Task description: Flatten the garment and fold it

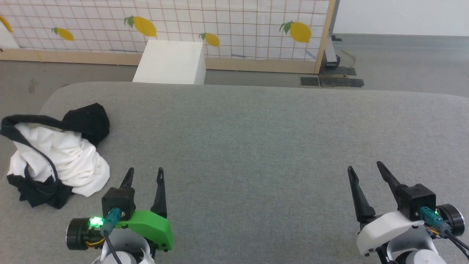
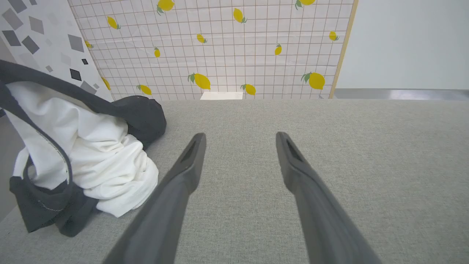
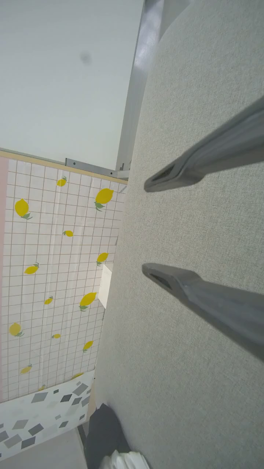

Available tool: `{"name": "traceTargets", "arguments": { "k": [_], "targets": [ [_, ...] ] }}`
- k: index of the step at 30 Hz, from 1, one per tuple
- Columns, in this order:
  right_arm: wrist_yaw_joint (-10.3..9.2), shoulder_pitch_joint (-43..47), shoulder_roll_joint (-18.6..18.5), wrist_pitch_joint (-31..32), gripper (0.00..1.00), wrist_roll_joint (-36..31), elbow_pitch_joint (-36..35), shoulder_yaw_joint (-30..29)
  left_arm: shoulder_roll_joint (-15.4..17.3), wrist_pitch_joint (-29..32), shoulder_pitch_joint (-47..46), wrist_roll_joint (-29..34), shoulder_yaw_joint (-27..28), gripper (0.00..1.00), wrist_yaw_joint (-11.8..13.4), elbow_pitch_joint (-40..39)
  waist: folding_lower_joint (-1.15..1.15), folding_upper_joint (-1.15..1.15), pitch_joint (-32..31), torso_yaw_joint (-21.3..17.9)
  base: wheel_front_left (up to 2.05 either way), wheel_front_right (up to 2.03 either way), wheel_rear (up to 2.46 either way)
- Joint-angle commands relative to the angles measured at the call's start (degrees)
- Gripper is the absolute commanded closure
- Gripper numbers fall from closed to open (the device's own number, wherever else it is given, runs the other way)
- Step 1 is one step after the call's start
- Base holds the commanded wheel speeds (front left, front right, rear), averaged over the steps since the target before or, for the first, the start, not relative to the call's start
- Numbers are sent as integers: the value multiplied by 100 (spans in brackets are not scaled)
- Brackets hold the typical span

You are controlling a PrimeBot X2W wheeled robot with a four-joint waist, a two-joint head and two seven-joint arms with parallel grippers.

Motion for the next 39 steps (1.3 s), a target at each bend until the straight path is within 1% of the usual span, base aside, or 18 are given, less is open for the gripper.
{"name": "traceTargets", "arguments": {
  "k": [1, 9, 24, 39],
  "targets": [
    [-2, -92, 3, -66, 0, 18, 32, -15, 10, -52, -122, -69, -32, 0, 49, 39, 0, 0, -1, 98, 0, 0, 0],
    [-2, -123, 4, -139, 0, 29, 83, -22, 54, -147, -162, -147, -100, 0, 91, 136, 0, 0, -11, 442, 0, 0, 0],
    [-3, -193, 5, -273, 0, 47, 179, -8, 129, -325, -223, -279, -225, 0, 202, 252, 0, 0, -10, 1205, -2, -2, -2],
    [-5, -252, 7, -421, 0, 65, 280, 18, 220, -503, -200, -412, -305, 0, 353, 300, 0, 0, -24, 1658, -7, -7, -7]
  ]
}}
